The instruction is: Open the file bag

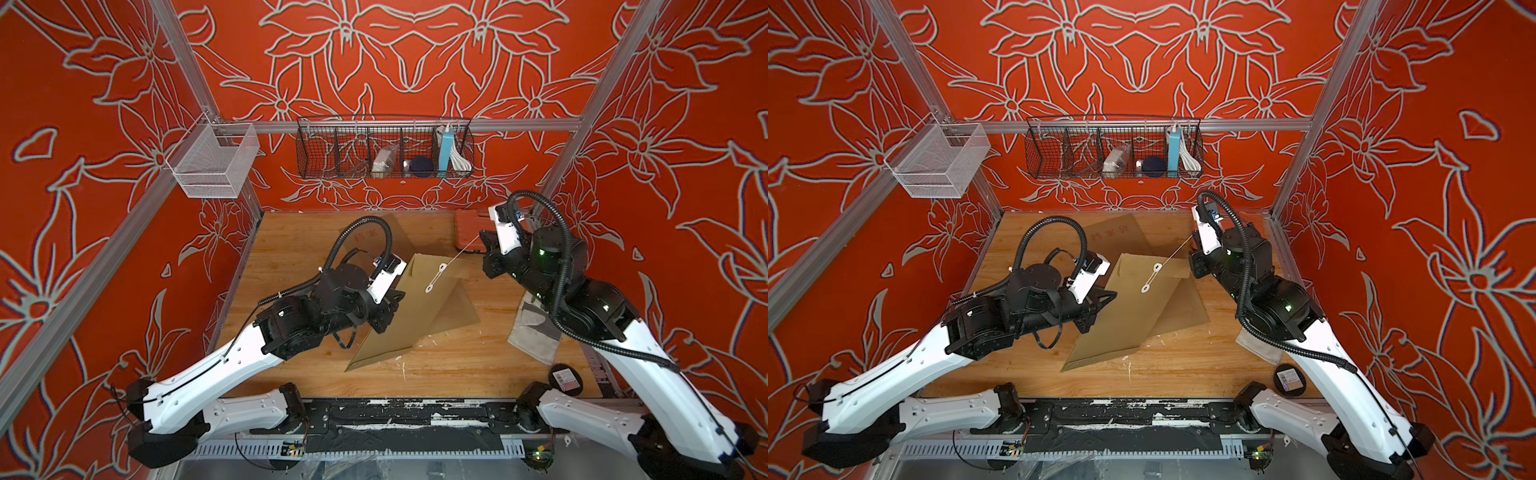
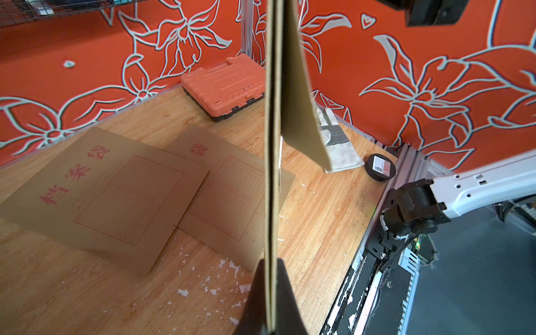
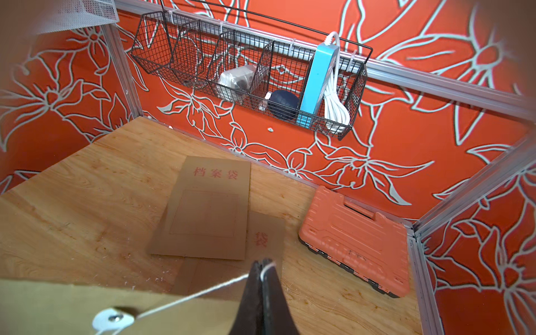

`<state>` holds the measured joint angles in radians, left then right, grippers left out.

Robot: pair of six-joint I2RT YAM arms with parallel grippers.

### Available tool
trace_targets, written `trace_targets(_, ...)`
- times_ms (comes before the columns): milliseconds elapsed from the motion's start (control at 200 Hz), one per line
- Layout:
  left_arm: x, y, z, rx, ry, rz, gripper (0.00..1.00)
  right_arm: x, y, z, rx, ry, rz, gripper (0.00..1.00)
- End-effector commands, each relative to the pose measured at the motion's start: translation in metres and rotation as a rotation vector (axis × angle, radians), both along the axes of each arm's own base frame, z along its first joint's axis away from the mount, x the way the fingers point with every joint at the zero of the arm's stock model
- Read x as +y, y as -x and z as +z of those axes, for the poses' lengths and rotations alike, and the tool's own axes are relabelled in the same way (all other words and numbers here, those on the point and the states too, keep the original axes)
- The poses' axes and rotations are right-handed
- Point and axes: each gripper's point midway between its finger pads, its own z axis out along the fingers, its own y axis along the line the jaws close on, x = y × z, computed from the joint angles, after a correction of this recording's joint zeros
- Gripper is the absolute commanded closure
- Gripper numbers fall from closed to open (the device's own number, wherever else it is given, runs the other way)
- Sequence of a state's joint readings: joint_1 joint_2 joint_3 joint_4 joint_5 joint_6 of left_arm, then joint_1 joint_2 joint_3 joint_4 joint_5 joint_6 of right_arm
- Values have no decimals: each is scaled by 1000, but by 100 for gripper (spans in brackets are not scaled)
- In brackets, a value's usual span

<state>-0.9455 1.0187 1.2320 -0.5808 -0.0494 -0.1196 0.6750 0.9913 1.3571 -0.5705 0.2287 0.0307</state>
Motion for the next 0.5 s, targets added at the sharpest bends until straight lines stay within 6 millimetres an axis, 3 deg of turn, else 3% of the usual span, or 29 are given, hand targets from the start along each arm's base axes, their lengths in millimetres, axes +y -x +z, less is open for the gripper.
trace_targets(0, 13, 1, 27, -41, 113, 28, 100, 3, 8, -3, -18, 7, 46, 100)
trace_targets(225, 28, -7, 66, -91, 312, 91, 100, 29, 25, -13, 5, -60, 214, 100)
trace_targets(495, 40, -19, 91, -119, 413, 140, 100, 36, 24, -29, 61, -54, 237, 100)
